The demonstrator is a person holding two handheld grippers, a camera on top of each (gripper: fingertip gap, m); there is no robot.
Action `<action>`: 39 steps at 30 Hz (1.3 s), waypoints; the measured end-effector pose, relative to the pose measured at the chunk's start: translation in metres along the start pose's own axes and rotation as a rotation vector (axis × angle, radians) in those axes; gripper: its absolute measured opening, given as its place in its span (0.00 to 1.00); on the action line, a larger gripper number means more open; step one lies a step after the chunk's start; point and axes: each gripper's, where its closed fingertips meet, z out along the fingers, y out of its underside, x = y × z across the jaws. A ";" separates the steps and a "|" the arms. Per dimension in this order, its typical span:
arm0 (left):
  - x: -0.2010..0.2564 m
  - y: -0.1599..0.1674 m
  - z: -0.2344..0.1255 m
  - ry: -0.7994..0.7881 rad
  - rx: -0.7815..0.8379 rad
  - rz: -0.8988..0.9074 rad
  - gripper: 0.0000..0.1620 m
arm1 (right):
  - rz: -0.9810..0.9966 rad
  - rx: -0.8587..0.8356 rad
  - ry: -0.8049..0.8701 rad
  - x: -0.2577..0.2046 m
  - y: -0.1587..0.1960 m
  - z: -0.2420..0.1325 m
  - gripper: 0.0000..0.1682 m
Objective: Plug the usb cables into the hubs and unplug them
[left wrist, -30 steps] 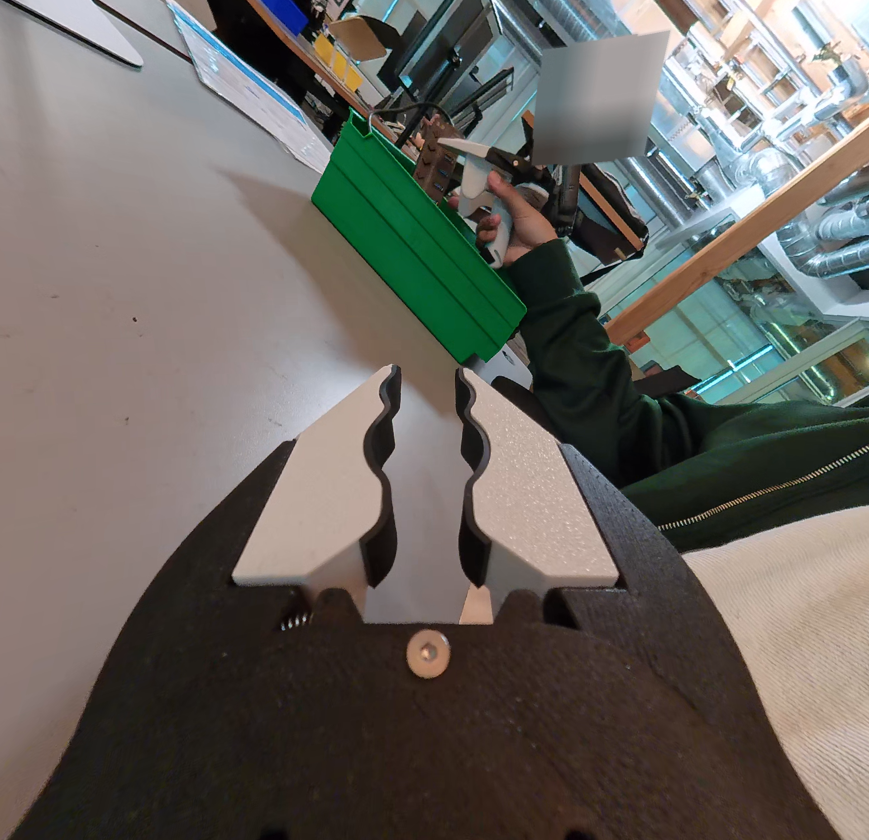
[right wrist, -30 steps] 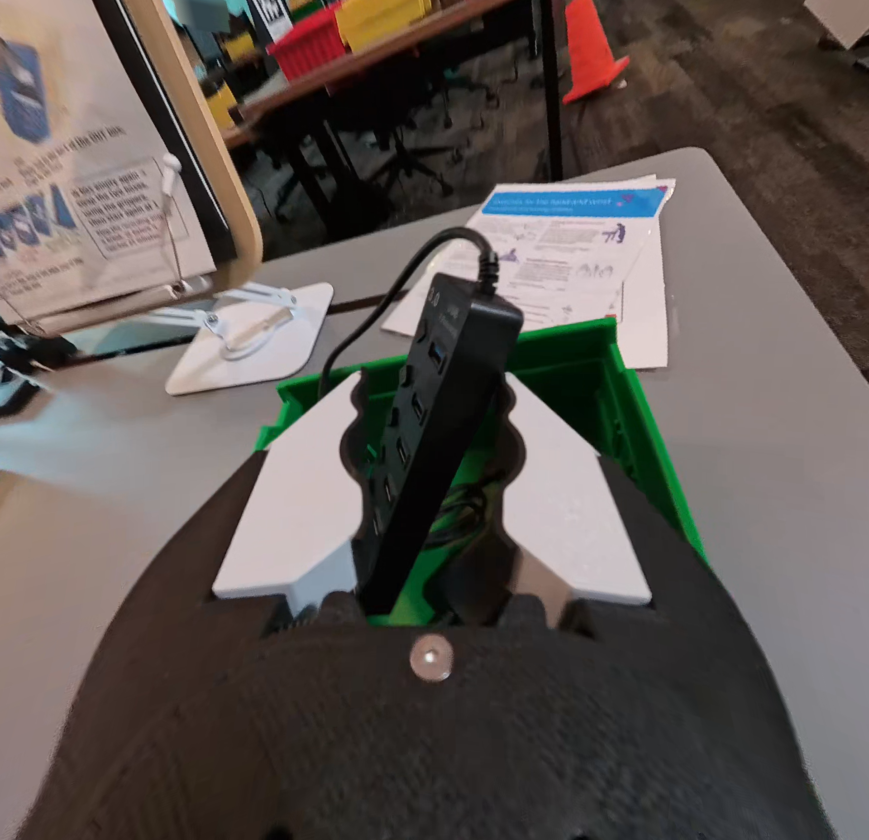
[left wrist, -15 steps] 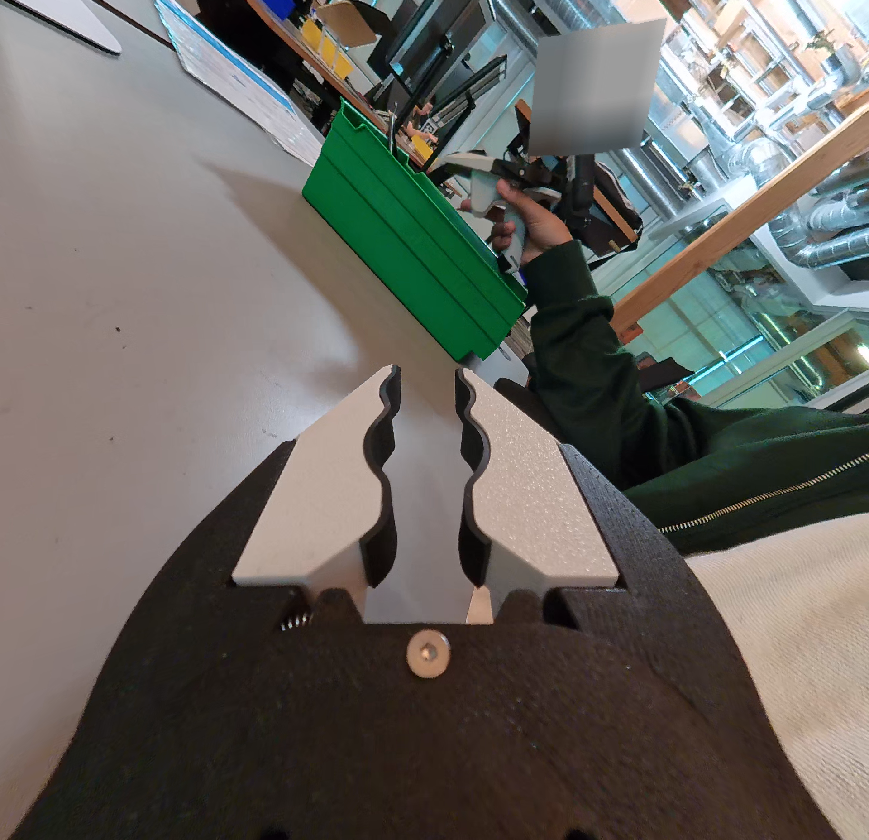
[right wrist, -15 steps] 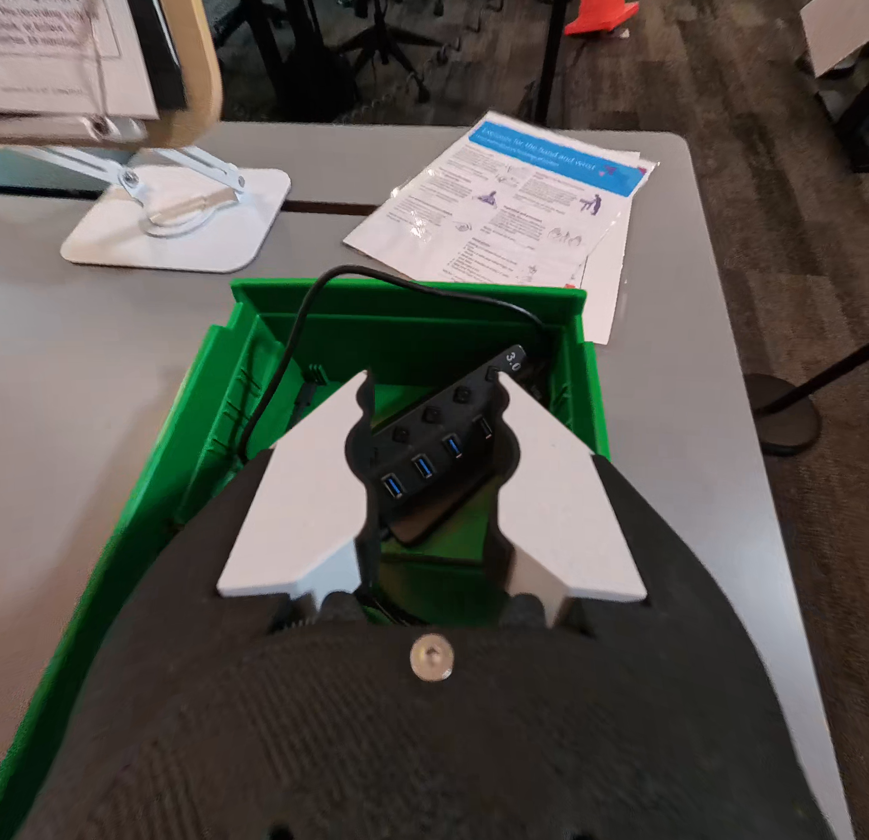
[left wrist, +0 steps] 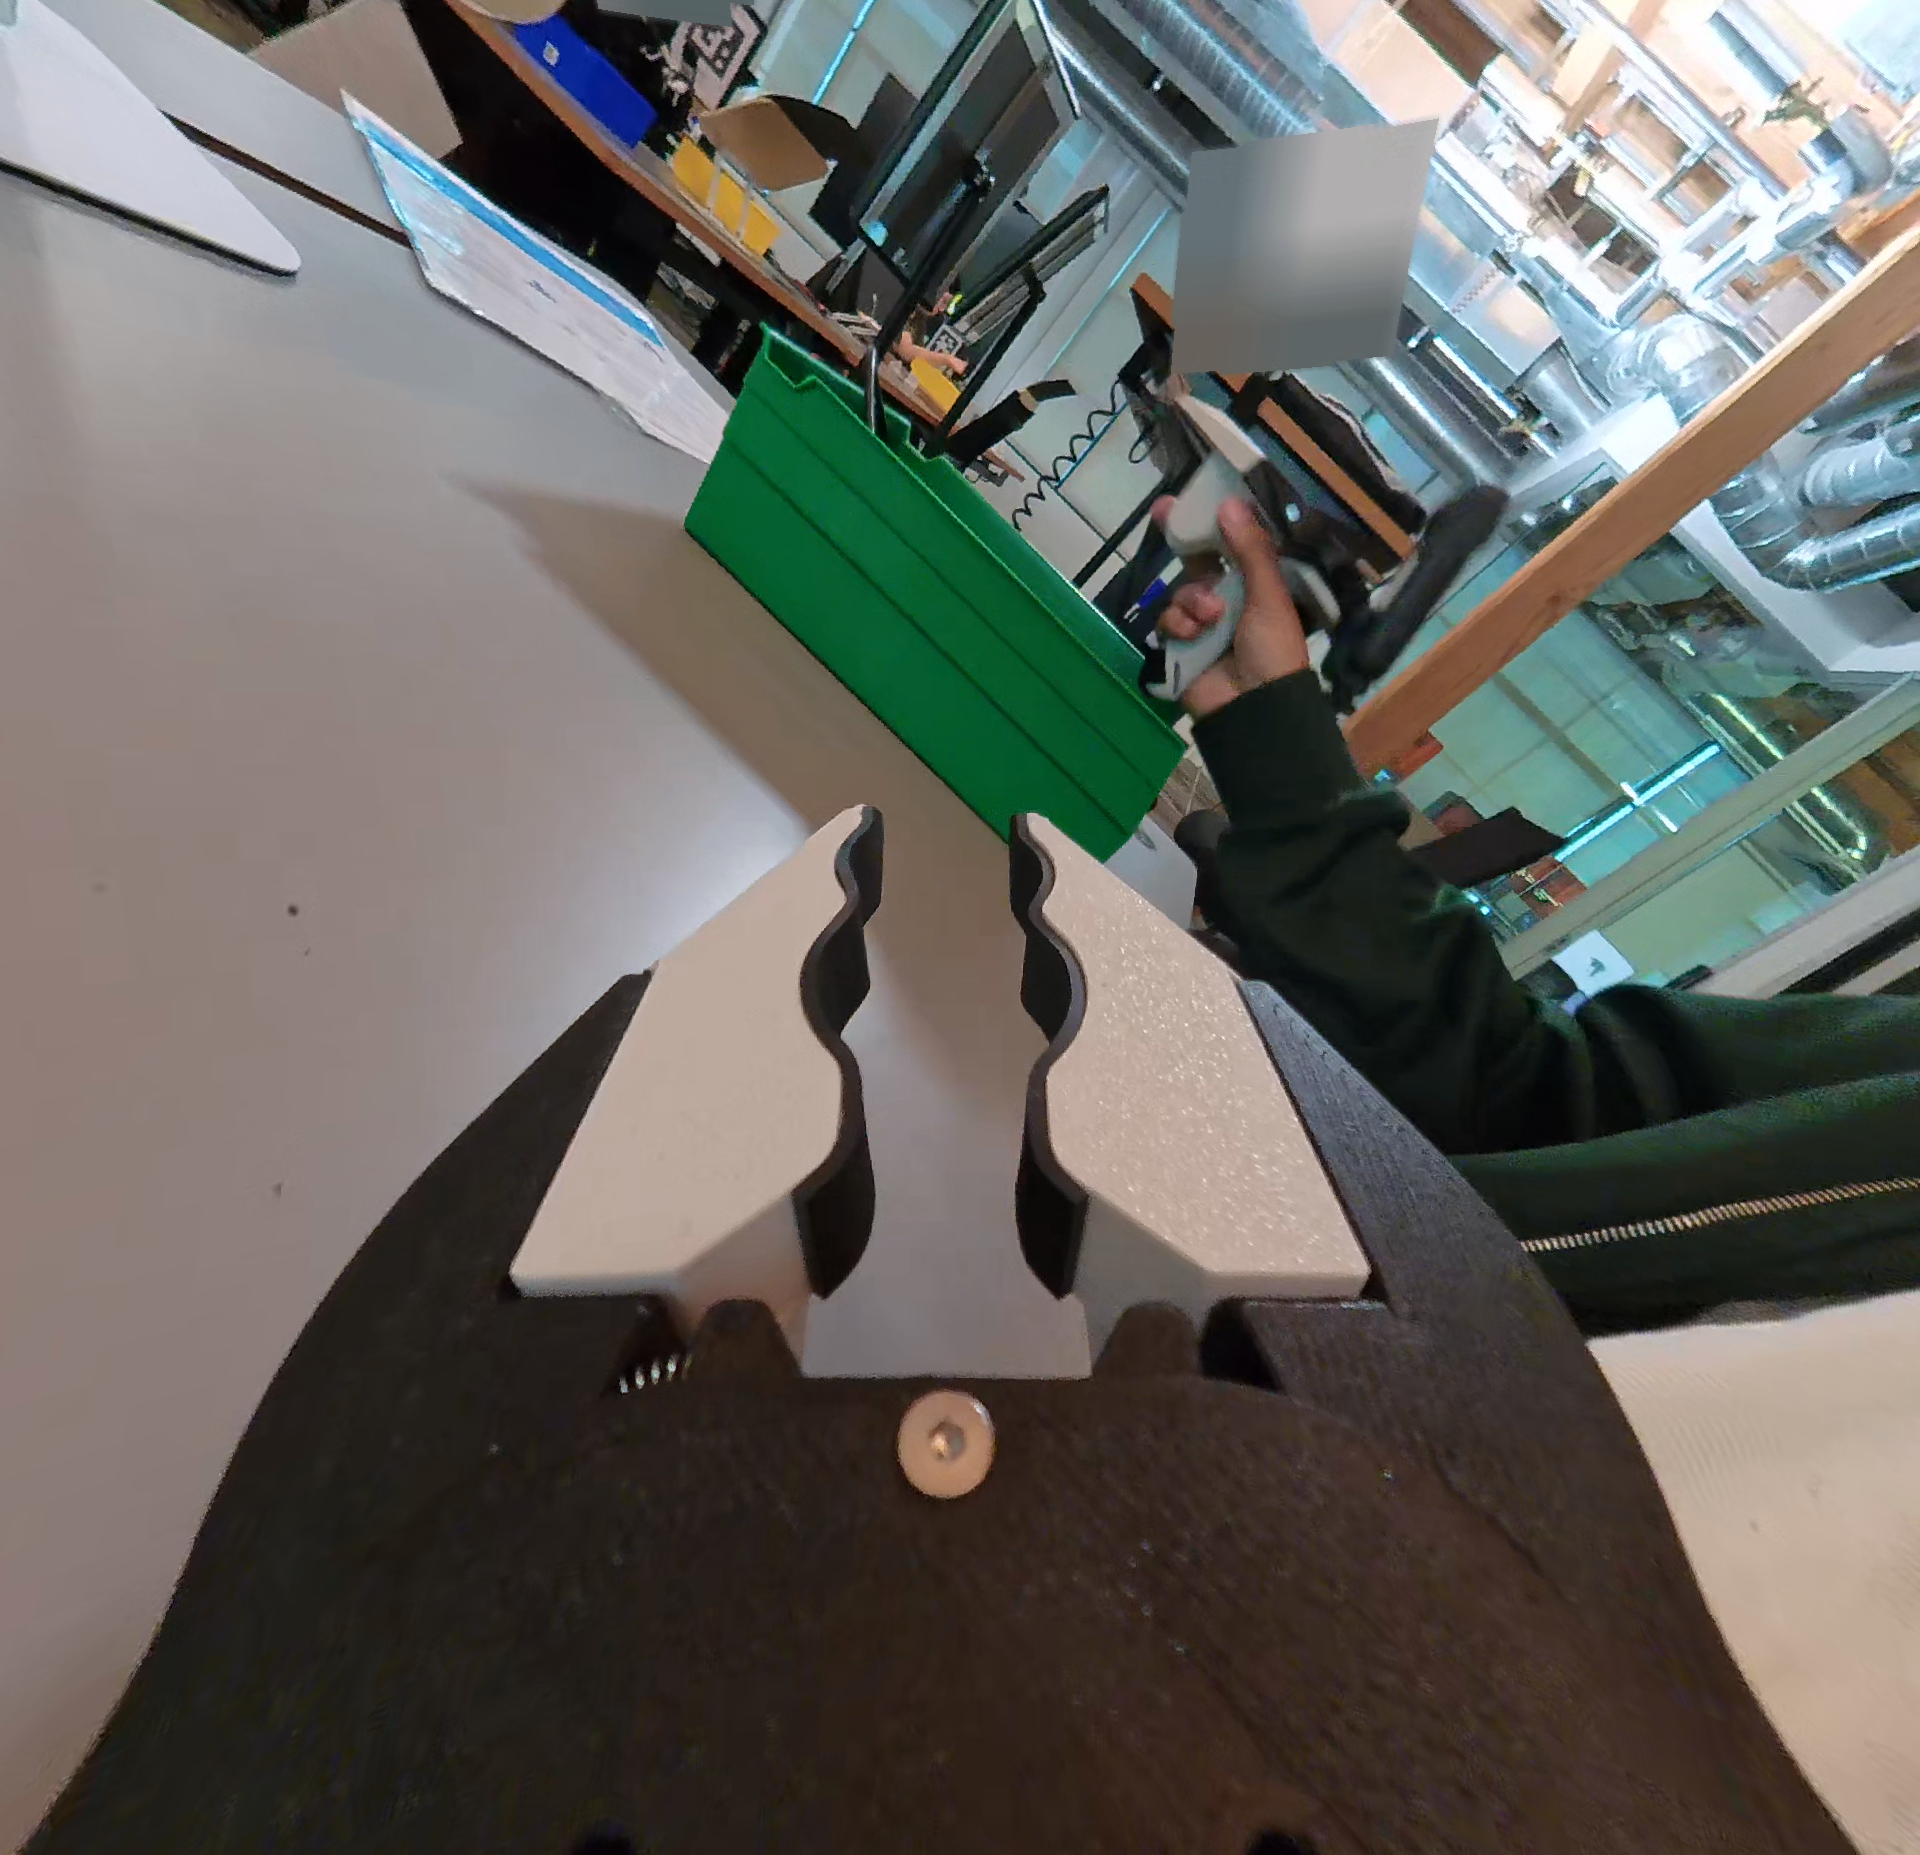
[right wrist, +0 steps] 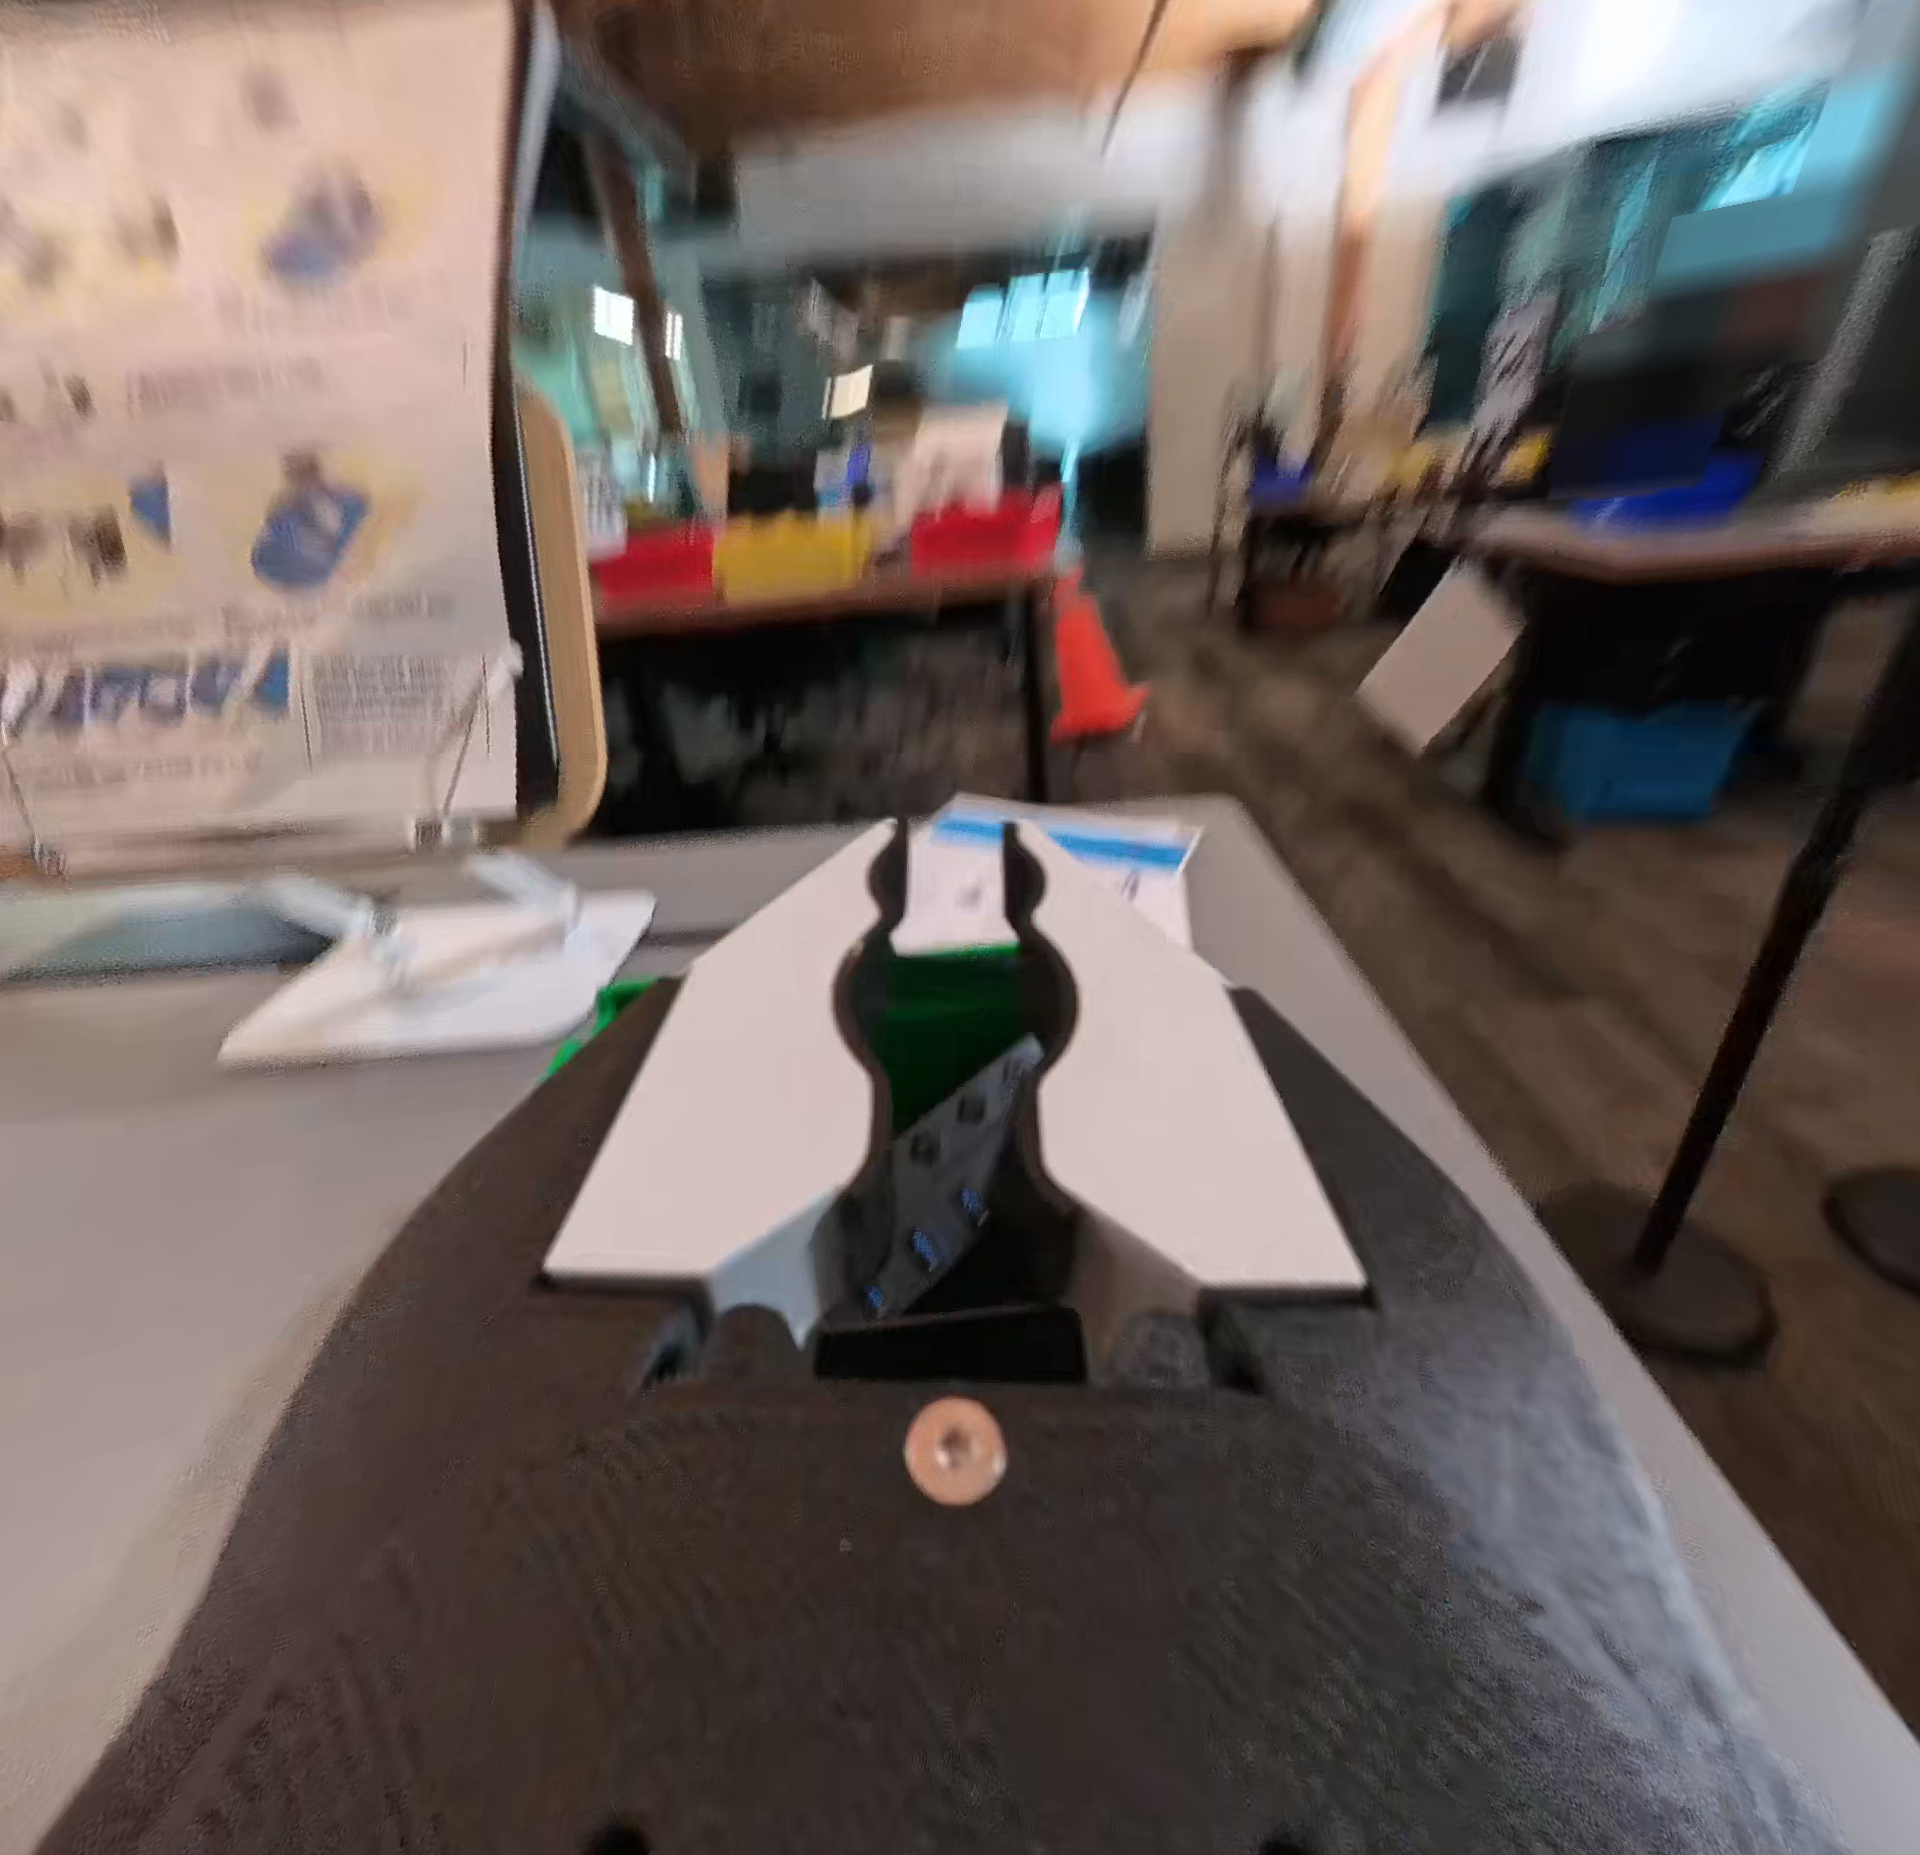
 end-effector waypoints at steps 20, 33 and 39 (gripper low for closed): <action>-0.042 -0.076 -0.030 -0.498 0.176 0.583 0.12 | -0.083 -0.379 0.269 0.078 0.118 -0.142 0.34; -0.052 -0.063 -0.028 -0.415 0.095 0.458 0.12 | 0.159 -0.433 0.179 0.102 0.133 -0.107 0.43; -0.050 -0.059 -0.032 -0.430 0.083 0.476 0.12 | 0.206 -0.411 0.057 0.080 0.131 -0.095 0.29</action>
